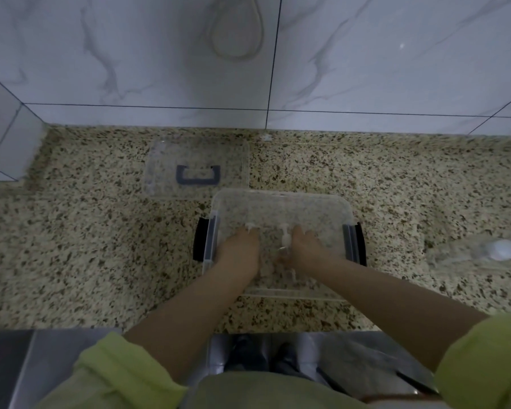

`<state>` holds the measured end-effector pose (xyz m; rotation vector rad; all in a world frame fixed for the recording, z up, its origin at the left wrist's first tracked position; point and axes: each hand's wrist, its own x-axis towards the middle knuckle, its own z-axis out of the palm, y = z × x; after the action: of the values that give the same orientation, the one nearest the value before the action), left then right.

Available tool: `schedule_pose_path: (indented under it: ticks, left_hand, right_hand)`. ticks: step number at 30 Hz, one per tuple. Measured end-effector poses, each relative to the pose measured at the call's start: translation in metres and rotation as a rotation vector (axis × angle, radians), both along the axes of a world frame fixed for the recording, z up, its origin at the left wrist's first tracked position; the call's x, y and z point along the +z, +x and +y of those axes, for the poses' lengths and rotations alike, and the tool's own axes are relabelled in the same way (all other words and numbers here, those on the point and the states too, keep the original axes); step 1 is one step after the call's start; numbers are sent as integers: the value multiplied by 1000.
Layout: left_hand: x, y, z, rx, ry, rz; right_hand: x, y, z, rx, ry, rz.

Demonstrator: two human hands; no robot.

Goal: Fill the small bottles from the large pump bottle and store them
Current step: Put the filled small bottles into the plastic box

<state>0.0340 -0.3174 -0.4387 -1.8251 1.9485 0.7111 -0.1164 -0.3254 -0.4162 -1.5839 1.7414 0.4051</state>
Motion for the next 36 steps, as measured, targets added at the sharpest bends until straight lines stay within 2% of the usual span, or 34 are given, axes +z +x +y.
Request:
schedule_pose_path:
  ticks: [6,9,12,16,19,25,28,32,36]
  left_hand:
    - [9,1,0,-31,-89,-4]
    - [9,2,4,-100,-123,-24]
    - [11,3,6,-90,-119,-45]
    - [12,3,9,-87,-126,-69]
    - [12,4,14,-101,-138,-99]
    - [28,3,8,-80,5,-110]
    - [32,4,11,-57,-12,-75]
    - [32,7,15,-62,-44,-14]
    - [24,12,16,-167,25,-13]
  right_hand:
    - [-5,10,4,-145,14,-157]
    - [-3,14,4,-263,143,-243]
    - [0,12,6,-218,180,-267]
    - [-4,15,8,-166,119,-280]
    - [-6,20,8,-187,129,-302]
    - [-11,13,7,-206,168,-389]
    - [-14,10,6,-217,93,-407]
    - [-19,10,-1,-50,-213,-333]
    - [-25,15,-8,49,-220,-330]
